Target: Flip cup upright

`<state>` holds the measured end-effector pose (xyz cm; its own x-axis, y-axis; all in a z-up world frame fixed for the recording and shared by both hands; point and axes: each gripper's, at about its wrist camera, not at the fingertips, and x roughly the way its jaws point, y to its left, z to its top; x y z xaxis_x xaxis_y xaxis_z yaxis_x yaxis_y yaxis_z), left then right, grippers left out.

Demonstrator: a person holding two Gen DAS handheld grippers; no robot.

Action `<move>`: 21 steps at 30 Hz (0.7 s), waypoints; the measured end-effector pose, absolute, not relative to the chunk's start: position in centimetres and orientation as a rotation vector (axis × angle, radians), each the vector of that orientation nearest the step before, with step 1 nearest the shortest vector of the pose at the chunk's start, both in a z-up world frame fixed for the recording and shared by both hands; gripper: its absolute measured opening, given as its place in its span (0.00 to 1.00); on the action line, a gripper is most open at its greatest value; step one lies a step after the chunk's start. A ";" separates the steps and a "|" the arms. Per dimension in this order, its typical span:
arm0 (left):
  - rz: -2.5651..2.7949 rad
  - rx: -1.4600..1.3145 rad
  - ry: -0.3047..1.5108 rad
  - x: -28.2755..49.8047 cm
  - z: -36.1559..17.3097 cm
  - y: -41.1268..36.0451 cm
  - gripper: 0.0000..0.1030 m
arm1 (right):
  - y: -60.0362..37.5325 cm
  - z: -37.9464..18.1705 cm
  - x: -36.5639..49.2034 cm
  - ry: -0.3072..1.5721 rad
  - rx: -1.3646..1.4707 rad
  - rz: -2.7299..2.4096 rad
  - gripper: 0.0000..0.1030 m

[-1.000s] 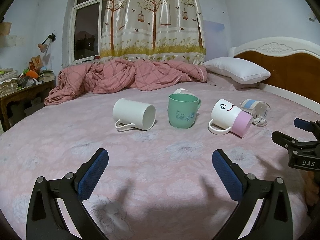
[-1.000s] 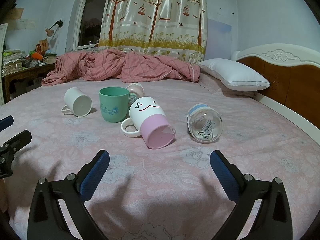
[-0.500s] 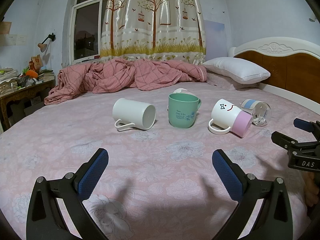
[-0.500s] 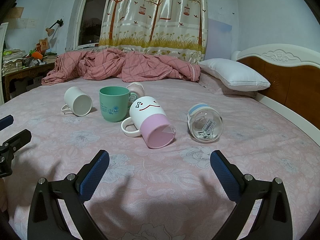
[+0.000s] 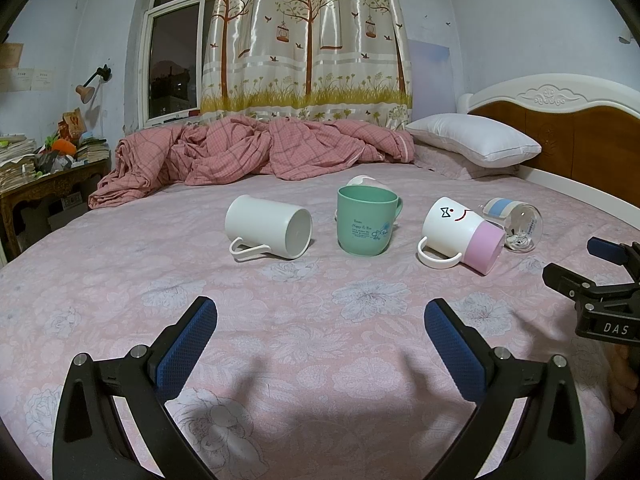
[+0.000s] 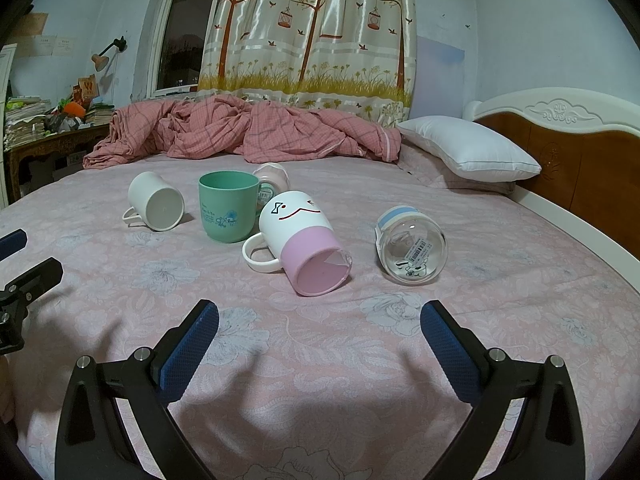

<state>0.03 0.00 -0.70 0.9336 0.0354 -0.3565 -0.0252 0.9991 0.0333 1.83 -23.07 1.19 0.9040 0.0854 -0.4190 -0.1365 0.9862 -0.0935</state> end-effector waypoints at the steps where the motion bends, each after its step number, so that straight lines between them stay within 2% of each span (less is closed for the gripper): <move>1: 0.031 0.028 0.365 0.0 -0.7 0.0 1.00 | -23.1 1.2 1.8 0.427 -0.122 0.115 0.99; 21: 0.034 0.018 0.365 0.3 -1.2 0.3 1.00 | -23.4 0.1 2.6 0.453 -0.121 0.123 0.99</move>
<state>0.27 0.31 -1.18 0.9336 0.0362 -0.3566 -0.0296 0.9993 0.0240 2.56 -23.40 0.05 0.8920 0.0913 -0.4427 -0.1452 0.9854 -0.0892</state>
